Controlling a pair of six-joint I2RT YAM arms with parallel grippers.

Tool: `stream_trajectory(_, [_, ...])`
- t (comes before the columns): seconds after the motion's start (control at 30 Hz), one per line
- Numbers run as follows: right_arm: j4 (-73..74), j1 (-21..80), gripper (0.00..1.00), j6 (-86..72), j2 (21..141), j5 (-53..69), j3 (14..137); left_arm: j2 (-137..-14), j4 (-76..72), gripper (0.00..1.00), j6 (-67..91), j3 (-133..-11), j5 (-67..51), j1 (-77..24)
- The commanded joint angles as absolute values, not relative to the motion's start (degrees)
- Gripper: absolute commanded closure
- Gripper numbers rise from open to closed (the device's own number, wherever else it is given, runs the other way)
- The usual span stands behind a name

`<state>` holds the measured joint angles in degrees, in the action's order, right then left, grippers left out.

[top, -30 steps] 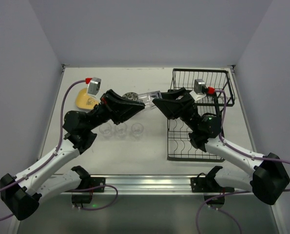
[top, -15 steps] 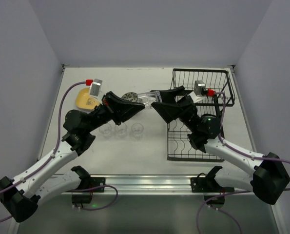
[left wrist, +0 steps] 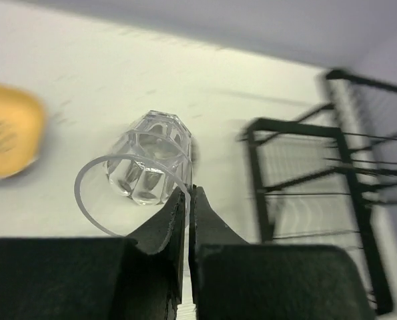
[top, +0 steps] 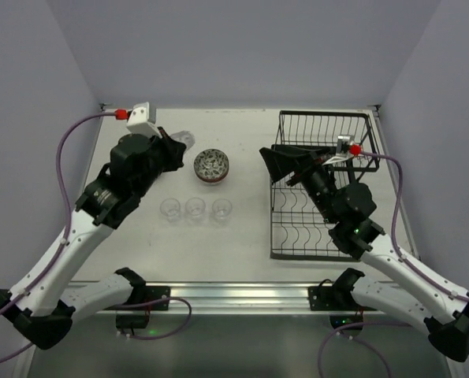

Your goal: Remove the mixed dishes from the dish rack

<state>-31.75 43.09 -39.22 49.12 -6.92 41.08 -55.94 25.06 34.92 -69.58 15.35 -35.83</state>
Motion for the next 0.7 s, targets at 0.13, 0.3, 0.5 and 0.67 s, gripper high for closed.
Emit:
stream_trajectory(0.13, [3.2, 43.1, 0.01, -28.6, 44.0, -25.5, 49.8, -69.3, 51.3, 1.00, 22.3, -70.5, 18.8, -19.5])
stream_trajectory(0.3, [6.8, 42.8, 0.01, -25.3, 40.9, -28.2, 48.9, -72.9, 51.3, 1.00, 22.9, -66.9, 18.5, -17.0])
stream_trajectory(0.5, [8.1, 42.5, 0.01, -22.9, 40.3, -28.0, 47.3, -78.0, 49.9, 1.00, 21.5, -64.2, 14.4, -11.5])
stream_trajectory(0.67, [8.0, 41.9, 0.01, -22.3, 38.7, -30.2, 45.7, -80.7, 48.1, 1.00, 20.4, -58.9, 12.6, -10.3])
